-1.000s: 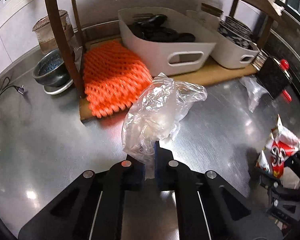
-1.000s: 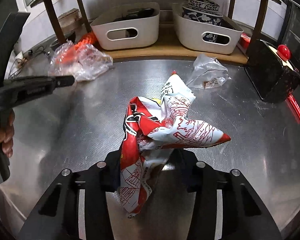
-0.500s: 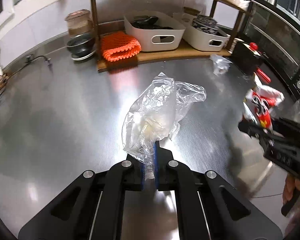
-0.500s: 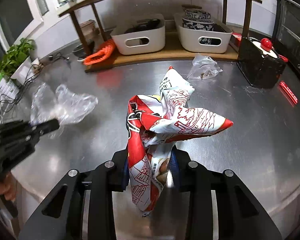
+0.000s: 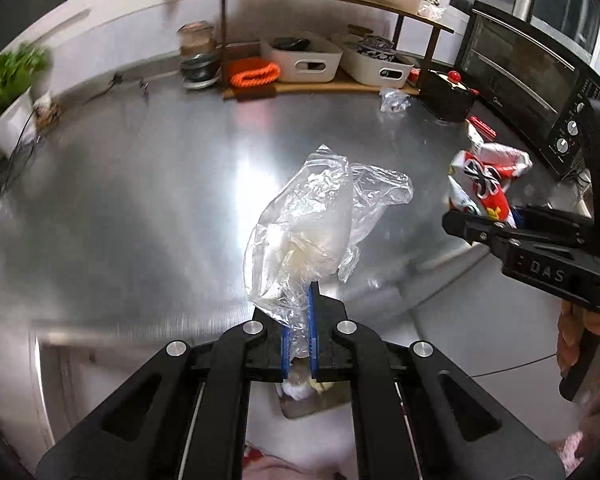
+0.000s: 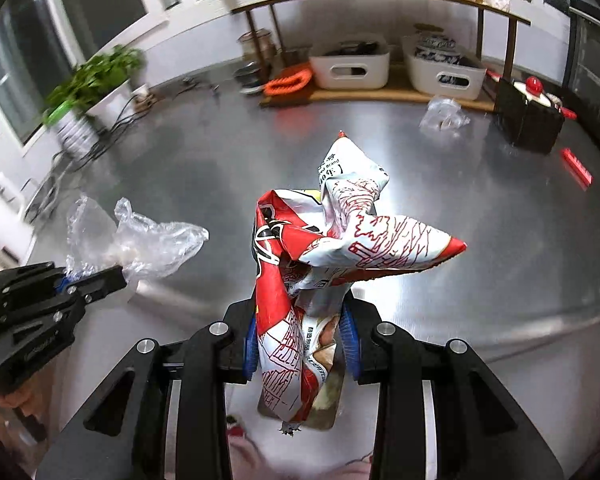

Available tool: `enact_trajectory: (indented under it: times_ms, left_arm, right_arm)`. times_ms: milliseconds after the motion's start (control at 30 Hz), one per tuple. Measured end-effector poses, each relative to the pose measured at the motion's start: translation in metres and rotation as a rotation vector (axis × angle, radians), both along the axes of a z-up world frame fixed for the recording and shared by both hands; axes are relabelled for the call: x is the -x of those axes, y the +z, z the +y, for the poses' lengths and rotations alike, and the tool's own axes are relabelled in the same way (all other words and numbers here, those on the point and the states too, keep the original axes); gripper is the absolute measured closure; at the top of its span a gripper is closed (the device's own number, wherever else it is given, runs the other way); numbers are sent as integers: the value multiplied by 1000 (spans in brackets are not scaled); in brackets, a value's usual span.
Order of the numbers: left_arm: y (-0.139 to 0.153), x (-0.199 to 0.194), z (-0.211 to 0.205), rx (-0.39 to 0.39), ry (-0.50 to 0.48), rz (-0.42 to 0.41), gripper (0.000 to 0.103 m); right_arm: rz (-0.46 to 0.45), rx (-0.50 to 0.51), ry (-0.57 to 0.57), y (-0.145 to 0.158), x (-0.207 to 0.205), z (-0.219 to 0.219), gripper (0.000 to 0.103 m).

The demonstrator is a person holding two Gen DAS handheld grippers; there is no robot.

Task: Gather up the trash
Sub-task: 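Carry both bags over the bin and open both tools to drop them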

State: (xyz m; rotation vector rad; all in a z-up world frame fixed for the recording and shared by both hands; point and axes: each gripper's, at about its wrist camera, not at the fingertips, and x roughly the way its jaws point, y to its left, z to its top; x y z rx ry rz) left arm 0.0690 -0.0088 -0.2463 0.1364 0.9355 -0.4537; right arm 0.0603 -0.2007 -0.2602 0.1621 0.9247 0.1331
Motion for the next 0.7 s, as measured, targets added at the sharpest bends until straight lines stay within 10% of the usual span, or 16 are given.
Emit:
enact_trajectory:
  times_ms: [333,700]
  left_arm:
    - [-70,51,28,-14,59,173,98]
    - [-199,52,22,-12,104,350,98]
  right_arm:
    - [184,-49,43,-61,49,21,69]
    - [371,-88,-19,-192,33,37,69]
